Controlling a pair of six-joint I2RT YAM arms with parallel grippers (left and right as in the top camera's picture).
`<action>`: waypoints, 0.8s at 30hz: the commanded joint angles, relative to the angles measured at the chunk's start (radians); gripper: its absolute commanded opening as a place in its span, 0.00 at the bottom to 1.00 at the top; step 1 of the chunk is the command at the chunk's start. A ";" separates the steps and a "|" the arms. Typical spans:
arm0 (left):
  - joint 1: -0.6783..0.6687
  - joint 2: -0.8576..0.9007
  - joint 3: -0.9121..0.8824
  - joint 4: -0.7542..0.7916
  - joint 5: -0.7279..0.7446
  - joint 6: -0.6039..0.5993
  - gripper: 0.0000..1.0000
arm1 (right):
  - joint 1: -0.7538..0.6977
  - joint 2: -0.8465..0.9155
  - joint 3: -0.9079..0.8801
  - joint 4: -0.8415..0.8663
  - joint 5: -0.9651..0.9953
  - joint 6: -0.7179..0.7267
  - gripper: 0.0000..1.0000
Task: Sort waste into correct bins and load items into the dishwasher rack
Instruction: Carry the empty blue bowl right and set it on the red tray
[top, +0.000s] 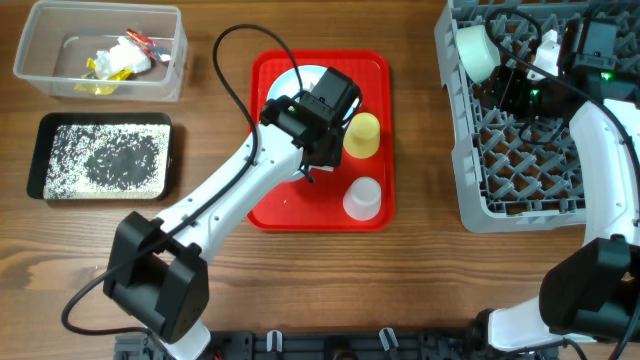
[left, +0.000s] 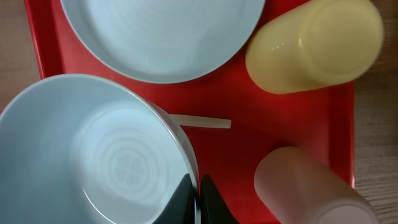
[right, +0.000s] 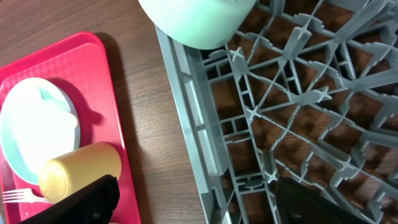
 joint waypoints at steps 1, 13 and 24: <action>0.003 0.022 0.003 -0.018 -0.018 -0.111 0.04 | 0.005 -0.011 0.008 0.003 -0.006 -0.019 0.86; 0.003 0.030 0.003 -0.029 -0.020 -0.118 0.04 | 0.005 -0.011 0.008 0.003 -0.006 -0.018 0.86; 0.001 0.163 0.003 0.038 -0.004 -0.118 0.05 | 0.005 -0.011 0.008 0.003 -0.006 -0.018 0.86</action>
